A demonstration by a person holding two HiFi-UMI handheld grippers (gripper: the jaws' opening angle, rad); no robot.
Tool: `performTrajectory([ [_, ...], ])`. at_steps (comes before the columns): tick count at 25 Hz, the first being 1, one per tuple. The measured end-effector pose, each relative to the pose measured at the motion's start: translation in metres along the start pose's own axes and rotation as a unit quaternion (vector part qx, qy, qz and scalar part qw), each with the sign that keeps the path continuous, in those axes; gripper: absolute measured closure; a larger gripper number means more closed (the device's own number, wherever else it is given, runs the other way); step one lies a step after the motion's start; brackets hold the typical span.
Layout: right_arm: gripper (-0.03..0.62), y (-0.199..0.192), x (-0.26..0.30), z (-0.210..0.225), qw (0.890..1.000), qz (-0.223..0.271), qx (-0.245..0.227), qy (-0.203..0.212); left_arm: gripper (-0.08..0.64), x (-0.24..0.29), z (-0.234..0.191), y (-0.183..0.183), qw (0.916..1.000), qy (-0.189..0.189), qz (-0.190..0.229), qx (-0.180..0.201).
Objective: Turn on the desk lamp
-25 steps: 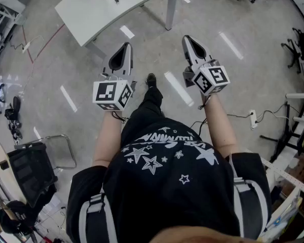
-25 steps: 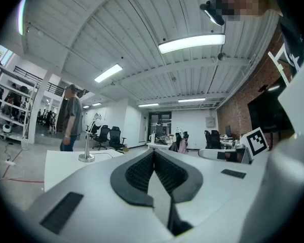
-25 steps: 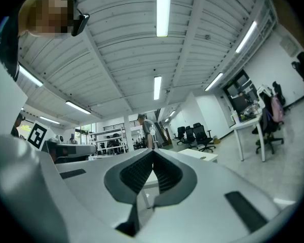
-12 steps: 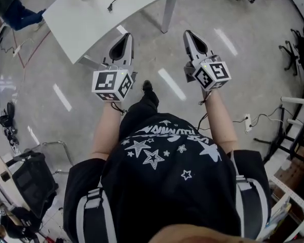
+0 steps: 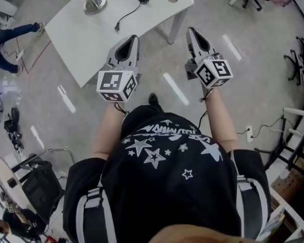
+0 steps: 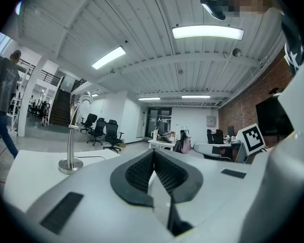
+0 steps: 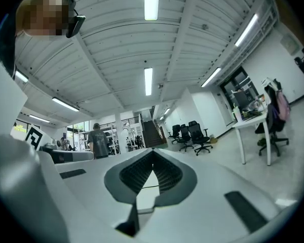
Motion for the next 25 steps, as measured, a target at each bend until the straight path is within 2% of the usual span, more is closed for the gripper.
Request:
performTrajectory([
  [6, 0.588, -0.004, 0.04, 0.015, 1.0, -0.004, -0.006, 0.004, 0.551, 0.032, -0.033, -0.012, 0.9996, 0.012, 0.002, -0.024],
  [12, 0.588, -0.002, 0.076, 0.068, 1.0, -0.012, 0.001, 0.02, 0.551, 0.078, -0.033, -0.033, 0.9985, 0.044, -0.011, -0.03],
  [18, 0.588, -0.009, 0.14, 0.113, 0.996, -0.021, 0.023, 0.079, 0.549, 0.118, -0.04, -0.05, 0.9941, 0.106, -0.02, -0.014],
  [25, 0.588, -0.018, 0.22, 0.172, 0.986, -0.054, 0.044, 0.153, 0.549, 0.186, -0.041, -0.072, 0.9852, 0.169, -0.03, -0.001],
])
Point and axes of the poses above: the fingertips, and each gripper's own axes: x forward along the fingers, z to its right, y out of its top, the point moved 7 cm from there along -x, backward along the fingers, and after that the axes turned 10 degrees about z, right-handed, at the moved point
